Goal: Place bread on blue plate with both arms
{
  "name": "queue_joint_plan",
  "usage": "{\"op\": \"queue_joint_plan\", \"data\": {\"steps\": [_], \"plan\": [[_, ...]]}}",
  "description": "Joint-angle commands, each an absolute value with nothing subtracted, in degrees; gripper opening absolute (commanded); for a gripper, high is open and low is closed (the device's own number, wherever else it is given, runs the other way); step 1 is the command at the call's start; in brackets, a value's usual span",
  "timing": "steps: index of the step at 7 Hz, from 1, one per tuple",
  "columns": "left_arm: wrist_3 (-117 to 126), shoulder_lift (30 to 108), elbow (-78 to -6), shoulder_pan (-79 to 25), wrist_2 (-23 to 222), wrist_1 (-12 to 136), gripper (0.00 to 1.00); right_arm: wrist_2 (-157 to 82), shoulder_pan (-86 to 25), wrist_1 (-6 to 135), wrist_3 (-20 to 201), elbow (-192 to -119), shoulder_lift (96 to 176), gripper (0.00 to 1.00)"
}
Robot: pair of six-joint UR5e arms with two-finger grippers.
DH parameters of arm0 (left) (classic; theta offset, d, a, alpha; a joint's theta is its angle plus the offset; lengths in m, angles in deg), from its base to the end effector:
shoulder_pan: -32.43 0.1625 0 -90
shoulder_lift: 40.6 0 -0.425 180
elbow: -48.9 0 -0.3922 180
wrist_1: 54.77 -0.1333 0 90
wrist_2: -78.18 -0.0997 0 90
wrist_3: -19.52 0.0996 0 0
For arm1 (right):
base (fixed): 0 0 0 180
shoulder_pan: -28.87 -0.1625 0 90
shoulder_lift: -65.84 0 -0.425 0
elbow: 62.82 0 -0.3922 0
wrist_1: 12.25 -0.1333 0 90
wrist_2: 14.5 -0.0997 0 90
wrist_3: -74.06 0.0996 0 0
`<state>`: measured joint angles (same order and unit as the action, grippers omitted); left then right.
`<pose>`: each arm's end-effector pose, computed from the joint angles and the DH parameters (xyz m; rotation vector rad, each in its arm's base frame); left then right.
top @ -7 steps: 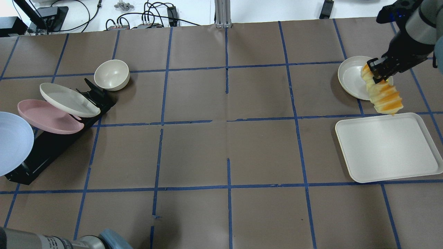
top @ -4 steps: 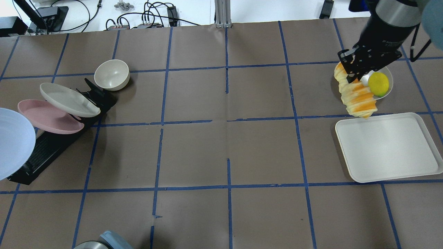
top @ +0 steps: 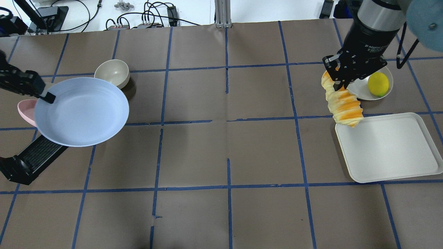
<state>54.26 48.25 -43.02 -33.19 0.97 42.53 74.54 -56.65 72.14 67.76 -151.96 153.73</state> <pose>0.0520 -0.4910 0.4720 -0.2372 -2.8687 -0.0175 0.0959 -0.5039 0.4679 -0.0478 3.1079 0.1830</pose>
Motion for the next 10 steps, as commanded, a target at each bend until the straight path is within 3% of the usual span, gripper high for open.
{"op": "queue_joint_plan", "data": {"steps": [1,4,6,10], "plan": [[41.9,48.7,-46.0,-43.5,1.2,38.5,0.04,74.8,-56.7,71.9,67.7,-152.0,153.7,0.1],[32.5,51.3,-53.5,-50.3,8.5,23.1,0.04,74.4,-56.8,71.9,67.7,-152.4,153.7,0.1],[18.7,56.4,-62.2,-55.4,8.6,0.1,0.03,74.5,-56.7,71.9,67.7,-152.6,153.7,0.1],[4.7,62.2,-63.3,-67.0,3.5,-10.3,0.06,74.3,-56.8,72.5,67.8,-152.6,153.2,0.1]]}}
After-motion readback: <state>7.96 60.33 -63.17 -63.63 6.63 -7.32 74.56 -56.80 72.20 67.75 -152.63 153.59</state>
